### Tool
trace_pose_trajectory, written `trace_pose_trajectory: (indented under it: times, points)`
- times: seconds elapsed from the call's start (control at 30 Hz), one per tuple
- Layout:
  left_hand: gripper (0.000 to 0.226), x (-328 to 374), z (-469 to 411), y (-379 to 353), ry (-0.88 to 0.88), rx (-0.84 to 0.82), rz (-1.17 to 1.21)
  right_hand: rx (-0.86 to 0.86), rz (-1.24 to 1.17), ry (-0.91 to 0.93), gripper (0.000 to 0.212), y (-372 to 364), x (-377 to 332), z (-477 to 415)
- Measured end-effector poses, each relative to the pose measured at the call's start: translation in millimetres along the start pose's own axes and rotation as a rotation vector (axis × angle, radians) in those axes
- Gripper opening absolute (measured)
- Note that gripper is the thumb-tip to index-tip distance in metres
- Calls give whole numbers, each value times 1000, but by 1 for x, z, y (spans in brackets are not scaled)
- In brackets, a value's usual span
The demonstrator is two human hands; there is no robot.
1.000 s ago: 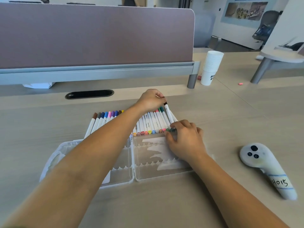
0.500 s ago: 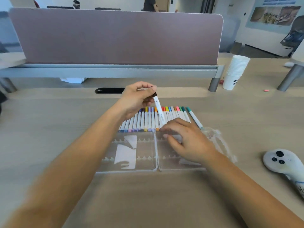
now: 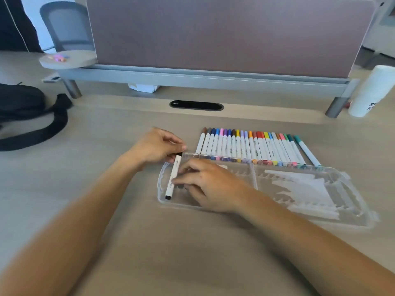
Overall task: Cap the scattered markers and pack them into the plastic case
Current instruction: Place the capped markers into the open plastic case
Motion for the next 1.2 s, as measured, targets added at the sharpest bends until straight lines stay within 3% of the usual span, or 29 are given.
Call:
trace_pose_trajectory:
  times: [0.17,0.53,0.7,1.0,1.13,1.2]
  points:
    - [10,-5,-7,2,-37,79,-147,27,38,17,35,-10,5,-4]
    - [6,-9,-8,-2,-28,-9,-197,33,-37,45,33,-19,10,4]
    - [11,-10,-14,-2,-107,41,-394,-3,-45,20,36,-21,12,3]
    - [16,-14,-23,-1,-165,-12,-371,-43,26,-29,38,-17,9,-1]
    - [10,8,-31,-1,-252,102,-343,57,68,-60,42,-1,9,6]
    - [20,22,-38,-6,-273,177,-353,93,53,-130,38,11,20,18]
Point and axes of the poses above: each hand's wrist, its own z-axis away from the middle knuckle, its own y-axis out of the back of the hand, x = y × z, the point moved 6 cm from there along -z, towards the middle knuckle, and after that the axes turned 12 degrees about y, right-handed, at the moved point
